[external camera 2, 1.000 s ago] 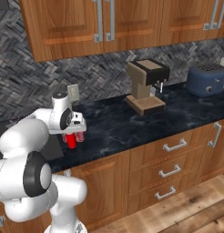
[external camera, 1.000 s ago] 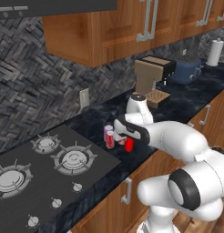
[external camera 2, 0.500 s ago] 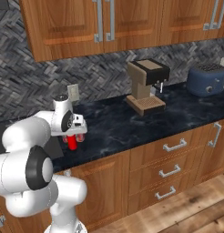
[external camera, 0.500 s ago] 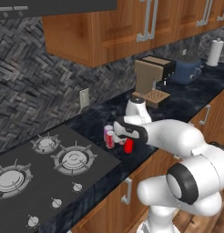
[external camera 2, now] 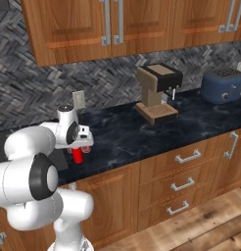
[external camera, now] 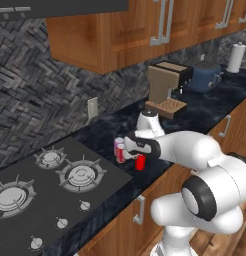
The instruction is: Four empty soda cans are scattered around the kitchen. Gather all the cans and cluster them next to the stove for recycling.
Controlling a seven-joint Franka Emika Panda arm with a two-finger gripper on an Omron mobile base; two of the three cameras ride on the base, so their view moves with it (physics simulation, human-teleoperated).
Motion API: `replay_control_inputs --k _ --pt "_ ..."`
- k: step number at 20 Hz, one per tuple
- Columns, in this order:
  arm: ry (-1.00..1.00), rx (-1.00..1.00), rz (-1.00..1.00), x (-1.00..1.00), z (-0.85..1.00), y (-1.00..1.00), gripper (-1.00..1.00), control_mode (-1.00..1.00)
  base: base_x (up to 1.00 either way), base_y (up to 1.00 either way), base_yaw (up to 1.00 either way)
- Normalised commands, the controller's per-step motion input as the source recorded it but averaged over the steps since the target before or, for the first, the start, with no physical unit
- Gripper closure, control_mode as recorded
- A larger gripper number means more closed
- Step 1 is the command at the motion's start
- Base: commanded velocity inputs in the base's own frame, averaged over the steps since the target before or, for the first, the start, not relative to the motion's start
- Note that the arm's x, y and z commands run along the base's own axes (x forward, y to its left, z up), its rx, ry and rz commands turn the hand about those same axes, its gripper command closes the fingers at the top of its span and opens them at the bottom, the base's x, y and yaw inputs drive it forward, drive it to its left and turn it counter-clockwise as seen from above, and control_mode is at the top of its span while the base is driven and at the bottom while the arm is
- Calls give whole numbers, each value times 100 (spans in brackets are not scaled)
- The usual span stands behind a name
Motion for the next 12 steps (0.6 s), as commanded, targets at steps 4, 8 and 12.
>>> replay_control_inputs --k 4,8,12 --pt "0 0 0 0 -12 3 100 -100 0 0 0" --pt "0 -1 0 0 -11 4 100 -100 0 0 0" --pt "0 0 0 0 -10 3 100 -100 0 0 0"
